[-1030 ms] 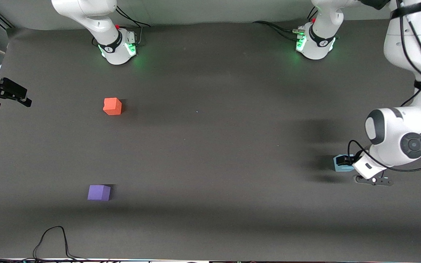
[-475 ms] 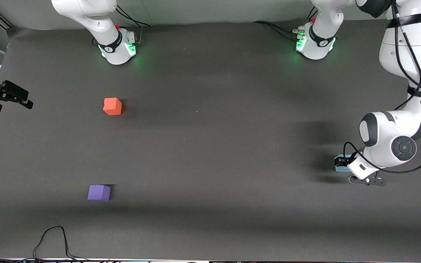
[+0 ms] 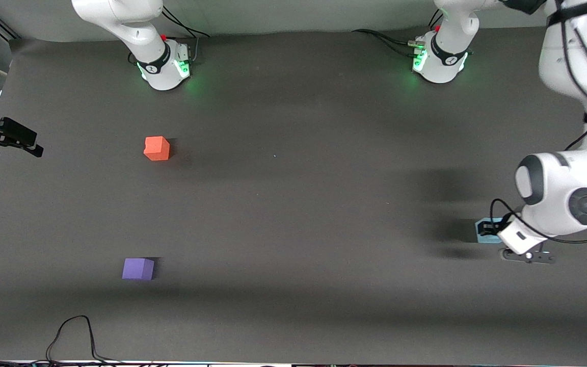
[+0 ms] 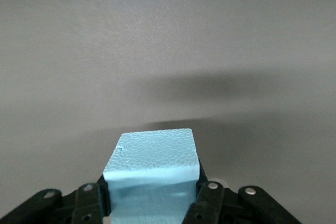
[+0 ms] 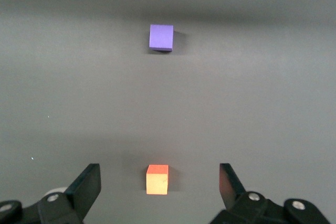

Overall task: Place blue block between orange and purple blocks
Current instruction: 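Lift the blue cube with the left gripper toward the table middle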

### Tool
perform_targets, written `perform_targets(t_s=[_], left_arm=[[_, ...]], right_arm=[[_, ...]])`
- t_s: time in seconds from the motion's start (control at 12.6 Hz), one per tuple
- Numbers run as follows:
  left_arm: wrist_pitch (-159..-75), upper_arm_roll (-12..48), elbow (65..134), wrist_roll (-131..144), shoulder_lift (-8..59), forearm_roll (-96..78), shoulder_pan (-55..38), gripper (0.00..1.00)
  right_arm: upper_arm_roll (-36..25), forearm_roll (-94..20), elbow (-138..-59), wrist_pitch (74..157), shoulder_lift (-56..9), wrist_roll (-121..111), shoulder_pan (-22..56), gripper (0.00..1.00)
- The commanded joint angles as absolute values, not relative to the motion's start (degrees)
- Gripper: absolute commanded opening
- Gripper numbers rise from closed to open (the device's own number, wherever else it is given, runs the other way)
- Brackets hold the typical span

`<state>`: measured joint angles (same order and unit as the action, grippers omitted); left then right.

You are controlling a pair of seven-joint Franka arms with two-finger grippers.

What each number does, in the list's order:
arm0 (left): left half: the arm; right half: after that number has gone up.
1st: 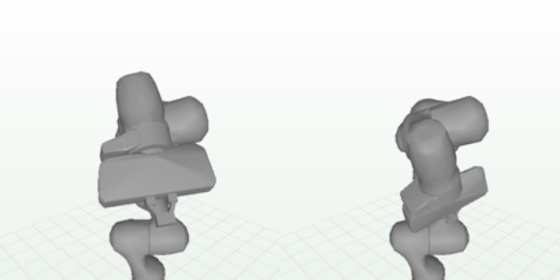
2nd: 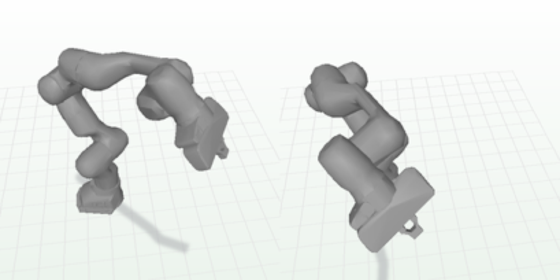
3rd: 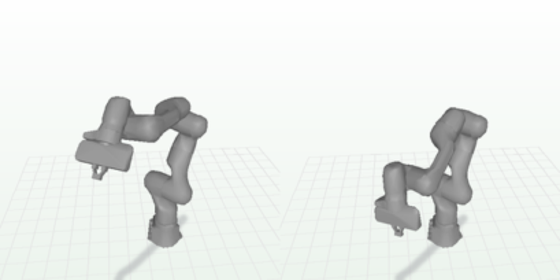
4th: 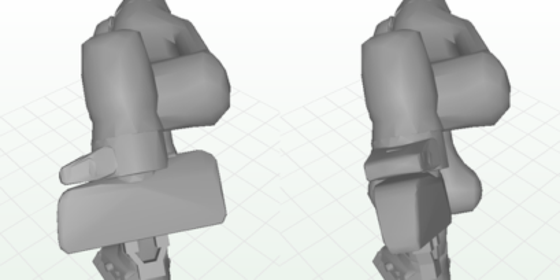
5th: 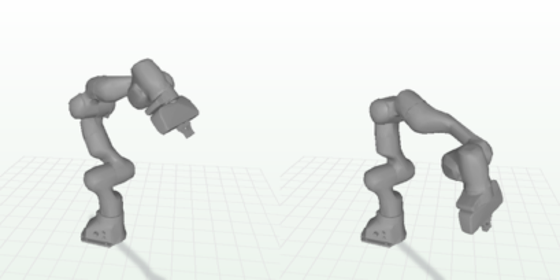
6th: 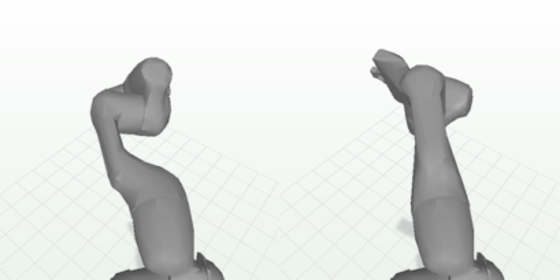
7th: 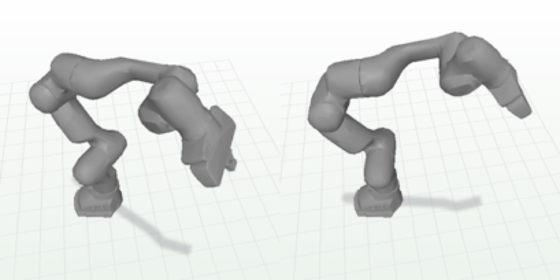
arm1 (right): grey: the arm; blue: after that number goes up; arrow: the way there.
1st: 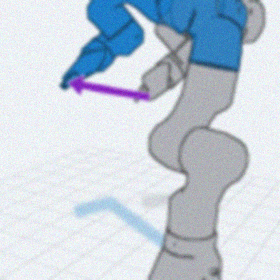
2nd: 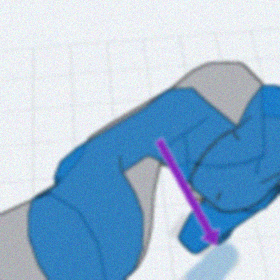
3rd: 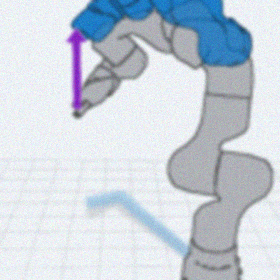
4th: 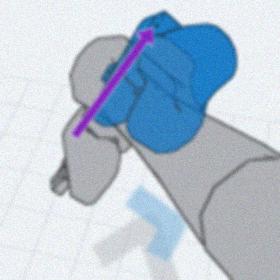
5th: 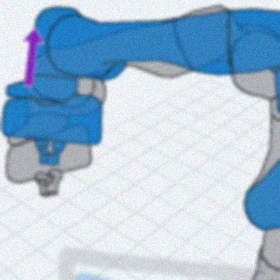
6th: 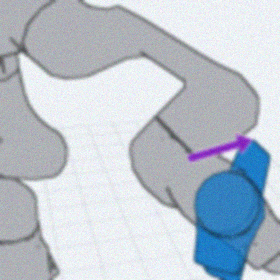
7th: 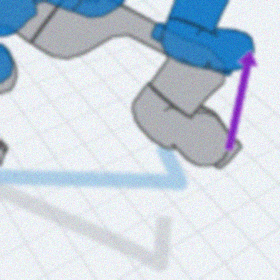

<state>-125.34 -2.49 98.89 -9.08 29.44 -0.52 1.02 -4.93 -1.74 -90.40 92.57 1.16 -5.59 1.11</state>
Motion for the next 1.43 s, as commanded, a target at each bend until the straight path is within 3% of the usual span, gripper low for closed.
perform_targets(t_s=[0.0,0.24,0.55,0.87,1.35], left_arm=[[-113.68,-1.85,94.77,-6.61,24.09,-0.7,-0.08,0.42],[-104.43,-1.06,88.0,4.17,23.91,-0.79,-7.35,0.42],[-102.66,-0.88,80.27,28.94,27.32,-1.23,-23.51,0.42],[-100.28,1.49,60.94,49.88,41.72,-0.88,-39.07,0.42],[-113.18,0.8,60.29,57.82,52.01,0.26,-55.96,0.42]], right_arm=[[-4.83,-2.37,-87.8,89.75,0.35,-4.74,1.67,1.0],[-4.66,-2.46,-85.35,89.3,-0.78,-5.01,2.02,1.0],[-4.66,-6.24,-83.24,89.39,-3.78,-4.48,2.11,1.0],[-5.19,-4.4,-81.66,89.56,-5.18,-4.4,1.58,1.0],[-5.27,-4.74,-81.21,89.39,-6.24,-5.1,1.76,1.0]])
